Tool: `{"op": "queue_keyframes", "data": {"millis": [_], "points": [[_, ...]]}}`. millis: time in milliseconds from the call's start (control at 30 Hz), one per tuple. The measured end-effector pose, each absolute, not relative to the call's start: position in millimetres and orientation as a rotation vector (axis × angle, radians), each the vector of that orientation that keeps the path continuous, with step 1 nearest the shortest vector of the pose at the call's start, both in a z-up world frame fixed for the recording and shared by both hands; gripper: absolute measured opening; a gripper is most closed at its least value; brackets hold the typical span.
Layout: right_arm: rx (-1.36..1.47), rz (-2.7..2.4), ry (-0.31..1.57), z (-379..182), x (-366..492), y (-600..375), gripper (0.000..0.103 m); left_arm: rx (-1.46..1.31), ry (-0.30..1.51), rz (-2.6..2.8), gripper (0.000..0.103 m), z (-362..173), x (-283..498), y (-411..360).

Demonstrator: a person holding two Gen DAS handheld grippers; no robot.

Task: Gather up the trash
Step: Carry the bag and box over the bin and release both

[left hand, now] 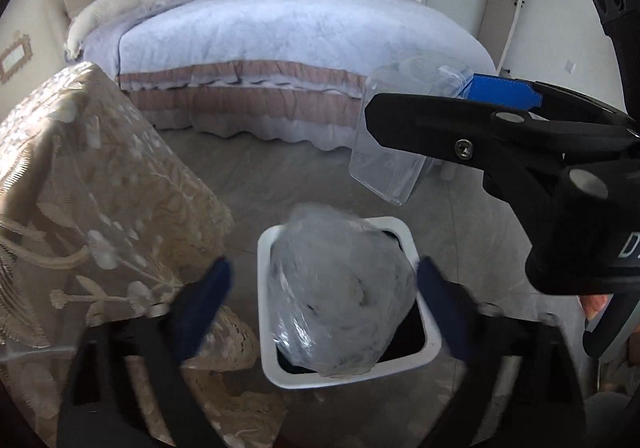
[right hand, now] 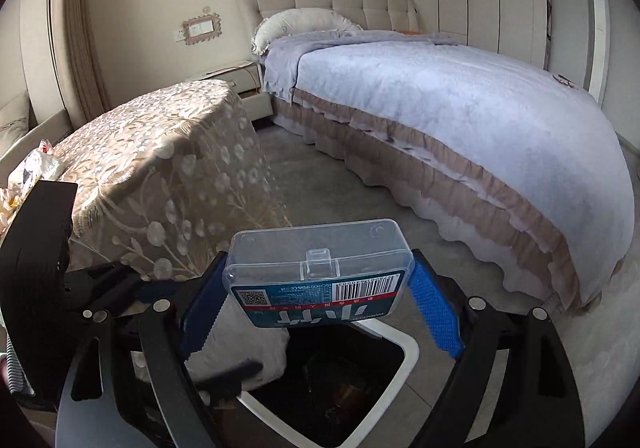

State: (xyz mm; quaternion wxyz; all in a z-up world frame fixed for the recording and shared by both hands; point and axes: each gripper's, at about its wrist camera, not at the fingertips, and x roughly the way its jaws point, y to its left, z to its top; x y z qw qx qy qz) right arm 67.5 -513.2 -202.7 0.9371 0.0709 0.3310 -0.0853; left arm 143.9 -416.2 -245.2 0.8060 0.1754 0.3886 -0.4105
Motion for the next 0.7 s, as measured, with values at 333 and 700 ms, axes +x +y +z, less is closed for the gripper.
{"op": "queue_keyframes", "data": {"millis": [333, 700], "points": [[0.21, -0.131, 0.766, -239, 83, -521, 0.087, 0.453, 0.823, -0.838, 0.098, -255, 147, -425], [0.172, -0.116, 0.836, -253, 94, -504, 0.099, 0.502, 0.776, -0.825, 0.098, -246, 137, -415]]}}
